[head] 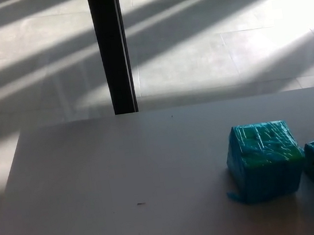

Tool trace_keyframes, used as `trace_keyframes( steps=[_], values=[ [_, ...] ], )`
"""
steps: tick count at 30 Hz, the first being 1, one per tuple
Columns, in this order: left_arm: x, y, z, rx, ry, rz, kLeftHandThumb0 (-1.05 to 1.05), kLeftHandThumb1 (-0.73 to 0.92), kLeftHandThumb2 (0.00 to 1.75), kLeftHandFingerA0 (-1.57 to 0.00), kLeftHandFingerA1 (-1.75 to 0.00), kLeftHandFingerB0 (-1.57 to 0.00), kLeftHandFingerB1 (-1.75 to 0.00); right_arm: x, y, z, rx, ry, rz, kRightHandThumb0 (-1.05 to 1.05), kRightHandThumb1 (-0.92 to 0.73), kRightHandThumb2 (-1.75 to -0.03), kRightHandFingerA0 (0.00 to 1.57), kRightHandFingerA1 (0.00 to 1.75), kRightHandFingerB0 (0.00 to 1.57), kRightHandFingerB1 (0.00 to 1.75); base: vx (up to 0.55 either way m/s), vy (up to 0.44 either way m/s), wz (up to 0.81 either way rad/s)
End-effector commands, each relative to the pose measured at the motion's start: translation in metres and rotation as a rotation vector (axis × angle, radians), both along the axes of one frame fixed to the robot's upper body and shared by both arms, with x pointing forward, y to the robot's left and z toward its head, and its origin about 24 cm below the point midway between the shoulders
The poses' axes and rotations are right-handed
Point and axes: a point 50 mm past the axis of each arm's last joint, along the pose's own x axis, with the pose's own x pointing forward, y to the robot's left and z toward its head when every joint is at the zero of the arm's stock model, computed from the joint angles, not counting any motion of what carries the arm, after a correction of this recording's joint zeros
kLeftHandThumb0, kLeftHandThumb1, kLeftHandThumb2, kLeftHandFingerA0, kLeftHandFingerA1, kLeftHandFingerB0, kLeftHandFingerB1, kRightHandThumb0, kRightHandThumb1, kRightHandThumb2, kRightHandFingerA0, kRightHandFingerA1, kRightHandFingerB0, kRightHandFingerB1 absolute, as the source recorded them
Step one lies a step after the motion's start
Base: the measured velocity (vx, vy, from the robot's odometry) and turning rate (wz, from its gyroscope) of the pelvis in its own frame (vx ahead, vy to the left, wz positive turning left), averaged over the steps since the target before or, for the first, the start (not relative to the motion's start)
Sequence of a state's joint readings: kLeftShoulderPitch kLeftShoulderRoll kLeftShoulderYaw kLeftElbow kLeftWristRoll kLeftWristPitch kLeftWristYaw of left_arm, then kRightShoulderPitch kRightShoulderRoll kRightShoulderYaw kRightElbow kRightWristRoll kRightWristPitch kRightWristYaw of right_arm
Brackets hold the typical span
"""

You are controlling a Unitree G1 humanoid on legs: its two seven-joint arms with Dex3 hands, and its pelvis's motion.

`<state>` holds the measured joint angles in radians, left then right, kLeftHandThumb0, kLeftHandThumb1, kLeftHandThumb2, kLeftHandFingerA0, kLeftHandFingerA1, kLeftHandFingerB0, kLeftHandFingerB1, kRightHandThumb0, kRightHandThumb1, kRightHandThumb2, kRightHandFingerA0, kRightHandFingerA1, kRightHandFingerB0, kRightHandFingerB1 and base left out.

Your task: The robot uses its right hand to pick up the small cube kept on the middle on the desk and place it on the bigger cube kept next to it

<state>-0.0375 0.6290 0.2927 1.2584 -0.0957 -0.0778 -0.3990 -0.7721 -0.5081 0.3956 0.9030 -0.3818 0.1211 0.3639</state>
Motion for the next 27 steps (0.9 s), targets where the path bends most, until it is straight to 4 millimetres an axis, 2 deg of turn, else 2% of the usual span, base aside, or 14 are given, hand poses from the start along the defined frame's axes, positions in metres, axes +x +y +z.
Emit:
trace_keyframes(
  steps=[1, 2, 5, 7, 9, 11, 12, 13, 14, 15, 16, 17, 19, 27],
  values=[
    [0.001, 0.005, 0.006, 0.045, 0.024, -0.046, -0.75, 0.67, 0.61, -0.53, -0.62, -0.55, -0.54, 0.004, 0.01, 0.002, -0.1, 0.045, 0.064, -0.84, -0.48, -0.91, 0.0, 0.17, 0.0, 0.16, 0.0, 0.0, 0.0],
    [0.001, 0.005, 0.006, 0.041, 0.02, -0.041, -0.74, 0.65, 0.6, -0.51, -0.66, -0.54, -0.56, 0.004, 0.011, 0.002, -0.169, 0.099, 0.087, -0.9, -0.53, -0.86, 0.08, 0.29, 0.0, 0.0, 0.0, 0.0, 0.0],
    [0.003, 0.006, 0.008, 0.015, -0.006, -0.024, -0.71, 0.66, 0.6, -0.56, -0.63, -0.57, -0.53, 0.002, 0.009, 0.0, -0.257, 0.183, 0.127, -0.78, -0.45, -0.82, 0.06, 0.44, 0.0, 0.07, 0.0, 0.0, 0.0],
    [0.004, 0.006, 0.008, 0.049, 0.019, -0.057, -0.72, 0.69, 0.61, -0.48, -0.61, -0.51, -0.5, -0.001, 0.006, -0.003, -0.257, 0.265, 0.091, -0.56, -0.48, -0.55, 0.46, 0.74, 0.0, 0.09, 0.0, 0.0, 0.0],
    [0.004, 0.006, 0.008, 0.034, 0.009, -0.021, -0.72, 0.66, 0.6, -0.52, -0.65, -0.55, -0.52, -0.002, 0.006, -0.006, -0.277, 0.273, 0.084, -0.55, -0.4, -0.75, 0.56, 0.74, 0.0, 0.11, 0.0, 0.0, 0.0],
    [0.004, 0.006, 0.008, 0.023, 0.005, -0.018, -0.73, 0.65, 0.6, -0.58, -0.74, -0.57, -0.59, -0.005, 0.011, -0.014, -0.395, 0.268, 0.119, -0.45, -0.43, -0.76, 0.91, 0.92, 0.0, 0.16, 0.0, 0.0, 0.0],
    [0.005, 0.006, 0.009, 0.038, 0.006, -0.051, -0.72, 0.67, 0.6, -0.56, -0.7, -0.57, -0.57, -0.007, 0.012, -0.018, -0.42, 0.259, 0.135, -0.4, -0.44, -0.76, 0.9, 0.95, 0.02, 0.18, 0.0, 0.0, 0.0],
    [0.005, 0.006, 0.009, 0.032, -0.001, -0.033, -0.71, 0.53, 0.99, -0.48, -0.68, -0.5, -0.62, -0.009, 0.015, -0.024, -0.512, 0.216, 0.203, -0.31, -0.58, -0.58, 0.83, 1.2, 0.12, 0.27, 0.0, 0.0, 0.0],
    [0.005, 0.006, 0.009, 0.033, 0.008, -0.036, -0.72, 0.66, 0.6, -0.49, -0.65, -0.53, -0.54, -0.009, 0.017, -0.025, -0.543, 0.204, 0.217, -0.3, -0.62, -0.61, 0.74, 1.43, 0.15, 0.31, 0.0, 0.0, 0.0],
    [0.005, 0.007, 0.01, 0.038, 0.009, -0.047, -0.71, 0.55, 1.01, -0.46, -0.68, -0.5, -0.63, -0.011, 0.018, -0.027, -0.585, 0.138, 0.256, -0.28, -0.66, -0.62, 0.66, 1.47, 0.31, 0.33, 0.0, 0.0, 0.0],
    [0.005, 0.007, 0.011, 0.041, 0.011, -0.048, -0.71, 0.55, 1.01, -0.46, -0.68, -0.5, -0.63, -0.011, 0.018, -0.029, -0.588, 0.131, 0.261, -0.28, -0.66, -0.62, 0.66, 1.47, 0.31, 0.33, 0.0, 0.0, 0.0],
    [0.005, 0.008, 0.011, 0.061, 0.025, -0.07, -0.73, 0.57, 1.02, -0.41, -0.67, -0.45, -0.61, -0.013, 0.019, -0.031, -0.595, 0.097, 0.272, -0.29, -0.74, -0.6, 0.56, 1.57, 0.64, 0.41, 0.0, 0.0, 0.0],
    [0.006, 0.008, 0.012, 0.066, 0.024, -0.07, -0.72, 0.69, 0.61, -0.55, -0.71, -0.57, -0.6, -0.015, 0.02, -0.033, -0.663, 0.08, 0.295, -0.37, -0.65, -0.6, 0.67, 1.62, 0.84, 0.56, 0.0, 0.0, 0.0],
    [0.005, 0.008, 0.011, 0.051, 0.021, -0.049, -0.73, 0.67, 0.61, -0.44, -0.67, -0.48, -0.55, -0.023, 0.015, -0.042, -0.637, -0.016, 0.289, -0.36, -0.88, -0.7, 0.74, 1.61, 0.63, 0.64, 0.0, 0.0, 0.0]
  ],
)
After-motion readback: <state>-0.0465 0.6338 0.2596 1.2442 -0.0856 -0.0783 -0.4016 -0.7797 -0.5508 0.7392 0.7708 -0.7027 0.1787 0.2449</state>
